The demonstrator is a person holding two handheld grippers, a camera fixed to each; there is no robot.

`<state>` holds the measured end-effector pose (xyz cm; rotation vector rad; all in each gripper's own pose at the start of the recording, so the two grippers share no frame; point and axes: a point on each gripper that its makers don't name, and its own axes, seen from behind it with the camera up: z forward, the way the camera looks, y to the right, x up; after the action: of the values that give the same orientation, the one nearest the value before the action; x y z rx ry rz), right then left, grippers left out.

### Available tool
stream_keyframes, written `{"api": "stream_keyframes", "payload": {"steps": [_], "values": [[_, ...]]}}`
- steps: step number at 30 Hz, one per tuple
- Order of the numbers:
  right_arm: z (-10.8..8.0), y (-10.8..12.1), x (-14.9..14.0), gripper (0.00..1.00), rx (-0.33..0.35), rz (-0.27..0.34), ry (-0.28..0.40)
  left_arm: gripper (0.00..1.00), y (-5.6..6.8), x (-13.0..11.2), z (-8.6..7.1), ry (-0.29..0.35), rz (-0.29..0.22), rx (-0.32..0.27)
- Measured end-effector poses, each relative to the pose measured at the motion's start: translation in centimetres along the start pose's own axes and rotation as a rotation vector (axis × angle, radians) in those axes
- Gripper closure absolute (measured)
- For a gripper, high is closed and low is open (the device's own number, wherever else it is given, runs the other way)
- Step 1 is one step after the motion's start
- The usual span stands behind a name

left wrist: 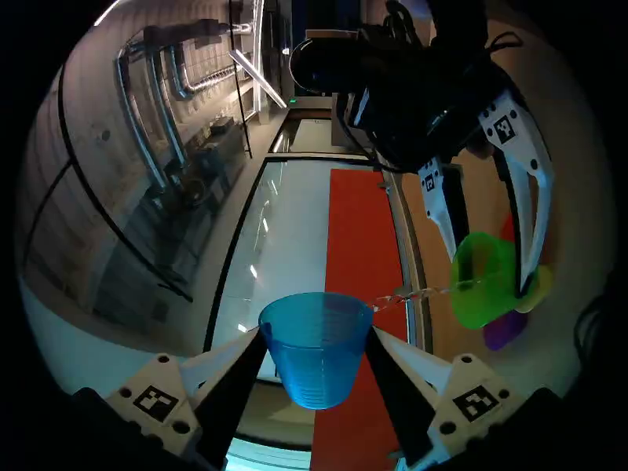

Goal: Pour water

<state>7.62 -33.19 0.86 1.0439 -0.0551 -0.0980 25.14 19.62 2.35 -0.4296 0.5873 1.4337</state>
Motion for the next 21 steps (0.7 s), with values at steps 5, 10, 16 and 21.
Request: {"api": "stream_keyframes", "payload": {"steps": [5,10,16,21], "values": [[0.09,0.07,0.03,0.11,-0.002,-0.001,-0.001,0.15,0.00,0.23,-0.27,0.002,0.016,0.007],[0.17,0.11,0.07,0.11,-0.002,-0.001,0.000,0.15,-0.16,0.29,-0.17,0.003,0.049,0.011],[0.17,0.09,0.17,0.11,-0.002,-0.002,0.001,0.15,-0.23,0.39,0.07,0.005,0.082,0.013],[0.19,0.09,0.18,0.11,-0.003,-0.004,0.002,0.15,-0.18,0.69,0.07,0.010,0.093,0.017]]}}
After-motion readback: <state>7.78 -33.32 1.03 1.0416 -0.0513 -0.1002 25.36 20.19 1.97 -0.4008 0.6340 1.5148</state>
